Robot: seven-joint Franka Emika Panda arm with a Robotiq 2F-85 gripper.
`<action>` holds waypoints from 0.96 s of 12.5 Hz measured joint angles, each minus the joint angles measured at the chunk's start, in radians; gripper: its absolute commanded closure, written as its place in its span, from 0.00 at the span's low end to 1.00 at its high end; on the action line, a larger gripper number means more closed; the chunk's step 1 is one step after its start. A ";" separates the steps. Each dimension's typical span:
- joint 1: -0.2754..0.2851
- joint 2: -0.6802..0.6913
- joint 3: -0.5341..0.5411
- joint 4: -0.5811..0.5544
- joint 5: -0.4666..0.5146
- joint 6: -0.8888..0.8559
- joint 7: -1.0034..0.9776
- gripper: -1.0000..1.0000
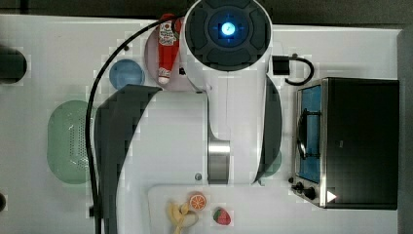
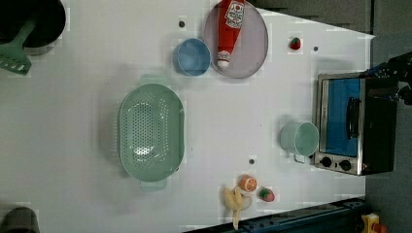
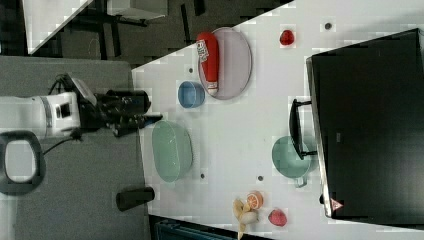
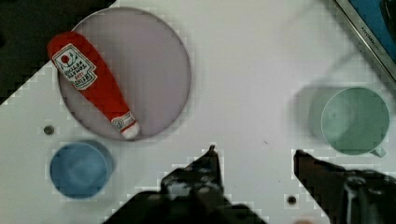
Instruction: Drag strainer left to right.
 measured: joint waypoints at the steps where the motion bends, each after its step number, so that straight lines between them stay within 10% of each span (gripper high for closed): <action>1: 0.000 -0.090 -0.002 -0.107 0.005 -0.064 0.048 0.21; 3: -0.021 -0.288 0.010 -0.256 -0.009 -0.143 0.115 0.00; 6: -0.036 -0.446 0.042 -0.266 0.044 -0.095 0.165 0.00; 12: -0.026 -0.335 0.294 -0.242 0.025 0.091 0.376 0.00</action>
